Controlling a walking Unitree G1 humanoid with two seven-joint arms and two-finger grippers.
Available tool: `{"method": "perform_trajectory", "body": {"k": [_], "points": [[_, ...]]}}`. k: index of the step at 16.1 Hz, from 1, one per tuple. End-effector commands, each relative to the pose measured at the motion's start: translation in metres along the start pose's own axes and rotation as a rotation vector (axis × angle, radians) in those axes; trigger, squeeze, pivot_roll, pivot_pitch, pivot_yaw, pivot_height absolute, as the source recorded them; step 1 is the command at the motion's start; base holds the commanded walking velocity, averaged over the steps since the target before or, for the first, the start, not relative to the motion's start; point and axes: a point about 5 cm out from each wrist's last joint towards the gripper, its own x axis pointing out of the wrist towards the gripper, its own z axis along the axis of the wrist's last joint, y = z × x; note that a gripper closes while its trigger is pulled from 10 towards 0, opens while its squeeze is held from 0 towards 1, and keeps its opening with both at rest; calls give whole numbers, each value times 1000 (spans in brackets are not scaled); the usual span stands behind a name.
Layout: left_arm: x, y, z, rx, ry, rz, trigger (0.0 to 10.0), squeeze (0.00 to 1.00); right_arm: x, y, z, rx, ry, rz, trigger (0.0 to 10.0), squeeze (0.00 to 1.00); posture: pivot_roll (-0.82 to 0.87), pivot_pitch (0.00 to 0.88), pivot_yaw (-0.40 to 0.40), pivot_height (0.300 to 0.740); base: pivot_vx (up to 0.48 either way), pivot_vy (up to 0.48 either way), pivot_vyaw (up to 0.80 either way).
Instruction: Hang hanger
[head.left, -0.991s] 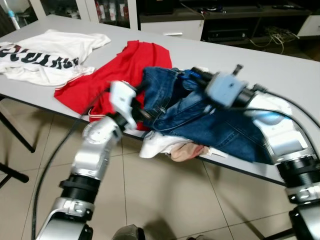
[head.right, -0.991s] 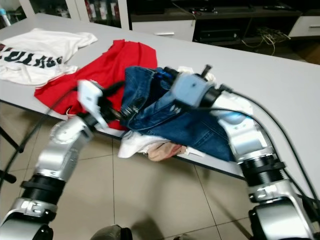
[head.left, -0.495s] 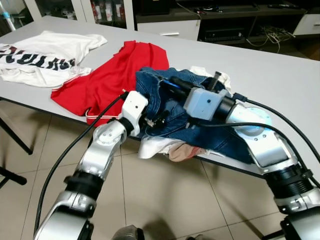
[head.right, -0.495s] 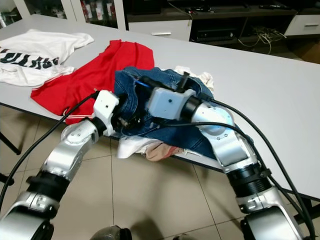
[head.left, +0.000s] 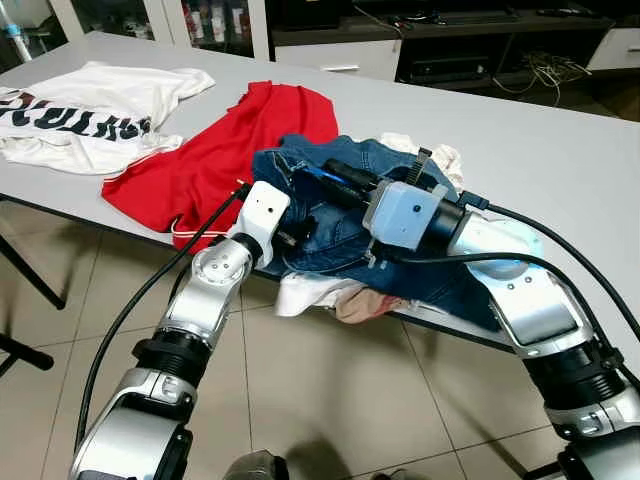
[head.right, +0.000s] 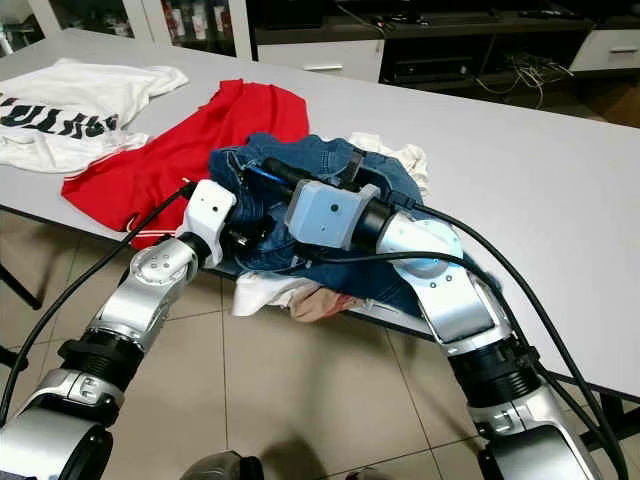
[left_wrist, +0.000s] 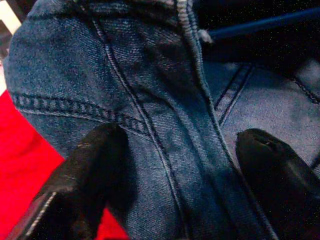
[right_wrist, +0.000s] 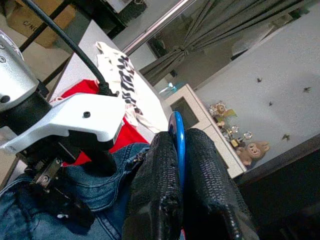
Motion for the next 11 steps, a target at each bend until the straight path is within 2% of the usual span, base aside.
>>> {"method": "perform_trajectory", "body": {"k": [1,3,6,8,11], "points": [[1,4,2,12,-3,25,0,0,-4,-8,7,5,-33,-14,0,0,-20,0,41,740,0,0,0],[1,12,6,18,-33,94,0,0,-16,-3,2,36,-11,77,0,0,-18,0,39,740,0,0,0],[-1,22,10,51,-62,135,0,0,-26,-9,-3,33,26,99,0,0,-21,0,38,740,0,0,0],[-2,22,8,73,-63,124,0,0,-26,-16,2,49,4,87,0,0,-22,0,37,740,0,0,0],[-1,20,6,88,-59,119,0,0,-26,-16,10,93,-49,95,0,0,-21,0,35,740,0,0,0]]}}
